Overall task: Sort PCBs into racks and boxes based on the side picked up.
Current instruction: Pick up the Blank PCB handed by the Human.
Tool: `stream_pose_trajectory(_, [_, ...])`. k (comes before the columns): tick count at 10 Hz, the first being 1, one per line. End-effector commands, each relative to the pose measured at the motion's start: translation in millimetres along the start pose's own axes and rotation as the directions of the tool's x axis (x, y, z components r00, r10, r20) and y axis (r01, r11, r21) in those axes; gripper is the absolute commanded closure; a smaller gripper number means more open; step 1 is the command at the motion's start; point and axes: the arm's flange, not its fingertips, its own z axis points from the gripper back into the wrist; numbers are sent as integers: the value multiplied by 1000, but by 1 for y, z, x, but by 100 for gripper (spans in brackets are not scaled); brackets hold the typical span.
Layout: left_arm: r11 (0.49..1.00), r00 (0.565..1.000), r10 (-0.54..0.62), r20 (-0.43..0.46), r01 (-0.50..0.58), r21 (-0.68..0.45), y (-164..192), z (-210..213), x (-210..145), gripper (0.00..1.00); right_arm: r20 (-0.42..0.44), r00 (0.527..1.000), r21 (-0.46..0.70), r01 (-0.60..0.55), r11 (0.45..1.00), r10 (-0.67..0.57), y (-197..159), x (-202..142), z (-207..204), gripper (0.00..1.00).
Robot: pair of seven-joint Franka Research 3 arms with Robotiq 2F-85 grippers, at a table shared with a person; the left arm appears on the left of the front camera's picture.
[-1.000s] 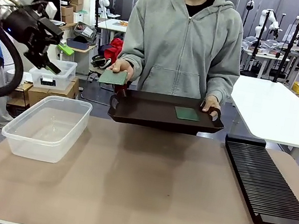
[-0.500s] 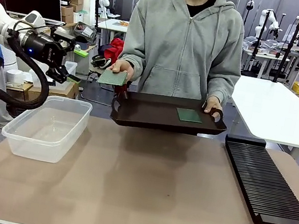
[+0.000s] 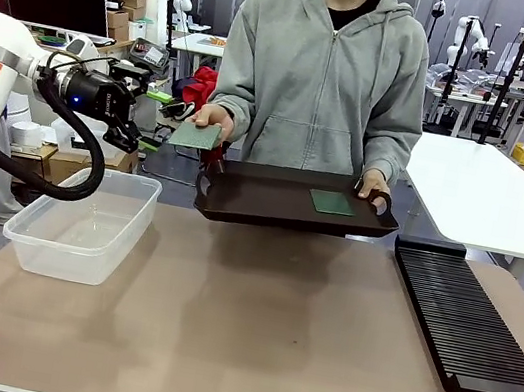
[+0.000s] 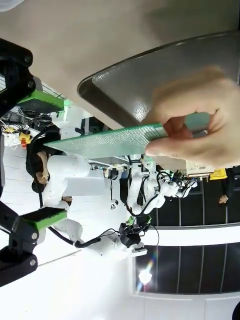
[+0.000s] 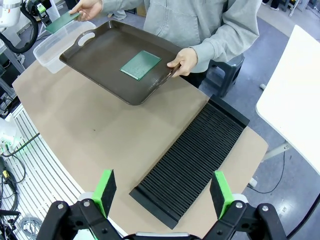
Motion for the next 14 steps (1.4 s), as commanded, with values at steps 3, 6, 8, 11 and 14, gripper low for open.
stream_pose_trajectory(3, [1000,1000,4,21,-5,11,-2,2,-3,0,4,1000,-1,5,1000,-5,2,0,-1,0])
stream_pose_trajectory(6, [1000,1000,-2,-4,2,-19,8,0,10,0,4,1000,-1,5,1000,-5,2,0,-1,0])
stream_pose_trajectory(8, [994,999,-32,-15,30,-106,20,-7,19,0,4,1000,-1,5,1000,-5,2,0,-1,0])
stream_pose_trajectory(11, [981,998,-41,-46,32,-192,28,-13,28,0,4,1000,-1,5,1000,-5,2,0,-1,0])
stream_pose_trajectory(14, [977,997,-15,-78,-2,-213,39,-12,36,0,4,1000,-1,5,1000,-5,2,0,-1,0])
